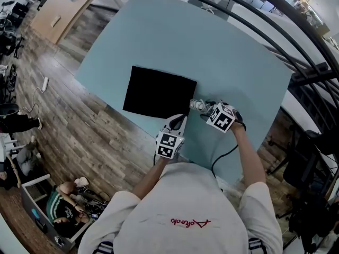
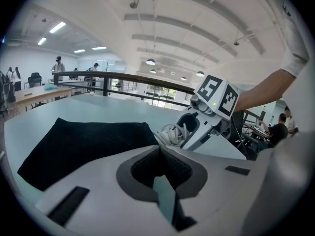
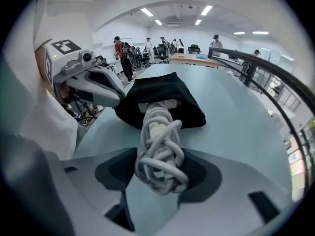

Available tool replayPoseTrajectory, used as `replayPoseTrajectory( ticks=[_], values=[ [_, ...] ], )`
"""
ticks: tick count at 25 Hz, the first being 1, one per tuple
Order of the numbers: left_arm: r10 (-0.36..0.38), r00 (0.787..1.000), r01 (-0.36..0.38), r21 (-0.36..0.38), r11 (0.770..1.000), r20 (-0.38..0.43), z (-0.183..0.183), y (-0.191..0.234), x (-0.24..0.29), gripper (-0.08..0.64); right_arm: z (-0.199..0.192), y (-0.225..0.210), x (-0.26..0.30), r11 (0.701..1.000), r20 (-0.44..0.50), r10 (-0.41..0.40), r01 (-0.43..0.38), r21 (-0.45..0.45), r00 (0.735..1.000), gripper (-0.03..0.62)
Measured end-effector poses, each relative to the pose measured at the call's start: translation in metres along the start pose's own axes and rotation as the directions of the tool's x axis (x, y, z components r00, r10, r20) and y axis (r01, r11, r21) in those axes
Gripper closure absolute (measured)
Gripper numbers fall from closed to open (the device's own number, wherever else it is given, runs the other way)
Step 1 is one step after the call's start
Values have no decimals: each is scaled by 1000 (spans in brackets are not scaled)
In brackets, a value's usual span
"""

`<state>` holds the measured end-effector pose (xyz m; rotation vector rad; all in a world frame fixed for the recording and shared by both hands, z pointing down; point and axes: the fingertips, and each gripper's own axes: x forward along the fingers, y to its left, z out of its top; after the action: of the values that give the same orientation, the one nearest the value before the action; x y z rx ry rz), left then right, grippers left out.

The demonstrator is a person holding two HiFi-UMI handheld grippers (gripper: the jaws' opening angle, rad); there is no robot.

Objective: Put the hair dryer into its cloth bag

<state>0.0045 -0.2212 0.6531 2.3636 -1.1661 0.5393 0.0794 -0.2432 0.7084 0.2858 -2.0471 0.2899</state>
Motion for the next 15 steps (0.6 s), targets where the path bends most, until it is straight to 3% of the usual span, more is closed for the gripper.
replayPoseTrajectory(
  ticks=[15],
  values=[
    [-24,999,24,-9,1000,36,10,2,-5,548,67,7,33,995,50,0,5,-101,999,330]
  ],
)
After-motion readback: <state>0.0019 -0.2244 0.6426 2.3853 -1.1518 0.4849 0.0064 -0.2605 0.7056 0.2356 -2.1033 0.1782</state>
